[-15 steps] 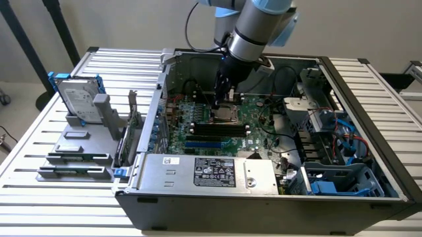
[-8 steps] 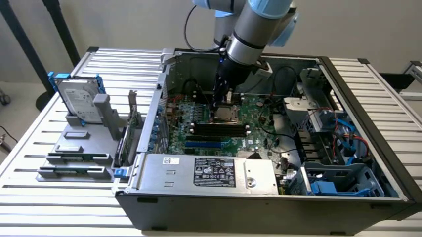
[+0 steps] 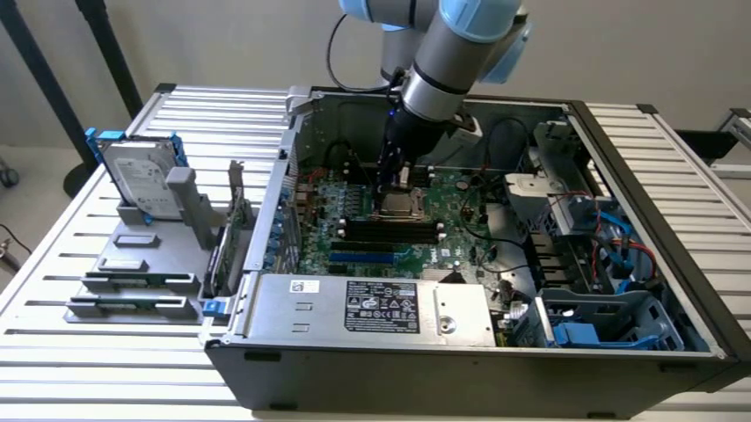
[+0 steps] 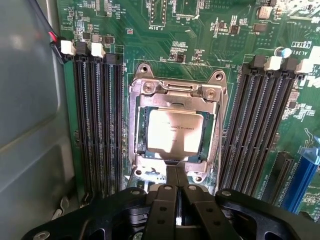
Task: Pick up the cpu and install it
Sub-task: 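Close the cpu cover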
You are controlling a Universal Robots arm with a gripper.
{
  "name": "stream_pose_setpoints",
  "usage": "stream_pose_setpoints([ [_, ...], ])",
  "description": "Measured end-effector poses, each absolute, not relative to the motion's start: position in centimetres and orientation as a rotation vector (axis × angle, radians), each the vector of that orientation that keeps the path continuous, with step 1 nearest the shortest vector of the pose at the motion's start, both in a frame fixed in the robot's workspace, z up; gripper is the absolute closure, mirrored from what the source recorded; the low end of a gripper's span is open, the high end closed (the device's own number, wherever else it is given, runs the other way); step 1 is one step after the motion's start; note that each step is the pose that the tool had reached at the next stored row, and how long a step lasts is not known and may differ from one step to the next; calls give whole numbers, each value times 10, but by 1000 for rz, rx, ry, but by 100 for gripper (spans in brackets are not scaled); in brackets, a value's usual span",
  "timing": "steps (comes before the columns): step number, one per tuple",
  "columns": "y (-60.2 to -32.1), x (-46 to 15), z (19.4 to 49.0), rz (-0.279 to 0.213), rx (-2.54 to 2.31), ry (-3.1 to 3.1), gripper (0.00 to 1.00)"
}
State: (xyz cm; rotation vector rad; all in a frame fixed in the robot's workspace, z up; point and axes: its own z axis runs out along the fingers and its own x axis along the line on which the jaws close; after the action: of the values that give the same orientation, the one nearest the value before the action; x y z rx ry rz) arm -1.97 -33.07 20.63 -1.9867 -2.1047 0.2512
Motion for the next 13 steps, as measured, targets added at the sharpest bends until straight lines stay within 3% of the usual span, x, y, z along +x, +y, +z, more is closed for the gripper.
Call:
stream_pose_setpoints([
  [13,-332,-20,198,240,-2007,-2074,89],
])
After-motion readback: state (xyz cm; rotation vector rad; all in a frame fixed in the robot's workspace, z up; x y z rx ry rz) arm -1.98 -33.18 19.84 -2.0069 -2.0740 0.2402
